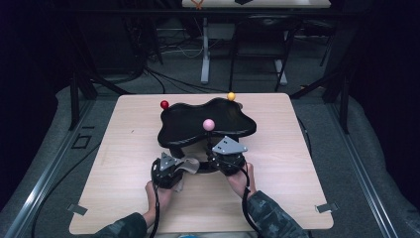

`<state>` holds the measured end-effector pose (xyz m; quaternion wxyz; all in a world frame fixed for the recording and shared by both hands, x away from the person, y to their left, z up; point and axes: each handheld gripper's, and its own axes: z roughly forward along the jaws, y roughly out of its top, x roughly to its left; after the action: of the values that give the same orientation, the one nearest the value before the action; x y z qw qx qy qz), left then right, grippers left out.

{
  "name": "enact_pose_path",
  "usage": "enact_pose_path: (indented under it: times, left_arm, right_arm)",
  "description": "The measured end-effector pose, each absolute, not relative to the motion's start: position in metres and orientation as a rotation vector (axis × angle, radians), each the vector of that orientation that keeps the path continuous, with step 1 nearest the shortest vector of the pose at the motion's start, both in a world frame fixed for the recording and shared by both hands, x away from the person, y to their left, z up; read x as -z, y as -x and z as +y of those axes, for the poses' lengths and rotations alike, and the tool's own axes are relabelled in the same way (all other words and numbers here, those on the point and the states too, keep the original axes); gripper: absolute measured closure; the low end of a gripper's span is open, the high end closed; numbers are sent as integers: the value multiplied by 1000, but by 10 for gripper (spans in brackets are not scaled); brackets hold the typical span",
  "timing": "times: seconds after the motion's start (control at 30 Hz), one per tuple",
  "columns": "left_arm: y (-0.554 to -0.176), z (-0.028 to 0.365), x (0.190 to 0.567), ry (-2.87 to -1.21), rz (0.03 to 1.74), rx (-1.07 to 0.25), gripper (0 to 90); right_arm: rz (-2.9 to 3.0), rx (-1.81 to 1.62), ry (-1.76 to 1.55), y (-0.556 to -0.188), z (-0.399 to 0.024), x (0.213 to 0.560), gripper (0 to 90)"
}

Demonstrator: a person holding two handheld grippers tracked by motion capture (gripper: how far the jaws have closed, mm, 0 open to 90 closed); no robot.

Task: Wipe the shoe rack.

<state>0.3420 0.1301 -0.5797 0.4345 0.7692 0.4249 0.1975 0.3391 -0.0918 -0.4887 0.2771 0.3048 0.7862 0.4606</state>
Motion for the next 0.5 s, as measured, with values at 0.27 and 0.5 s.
enact_pose_path:
  times: [0.27, 0.5]
  left_arm:
    - [-334, 108, 580, -1930, 989, -450, 830]
    - [-334, 109, 581, -1939, 976, -442, 830]
  right_arm:
    - [2109, -1235, -819, -339, -92, 489, 745]
    - [2109, -1229, -821, -338, -92, 488, 747]
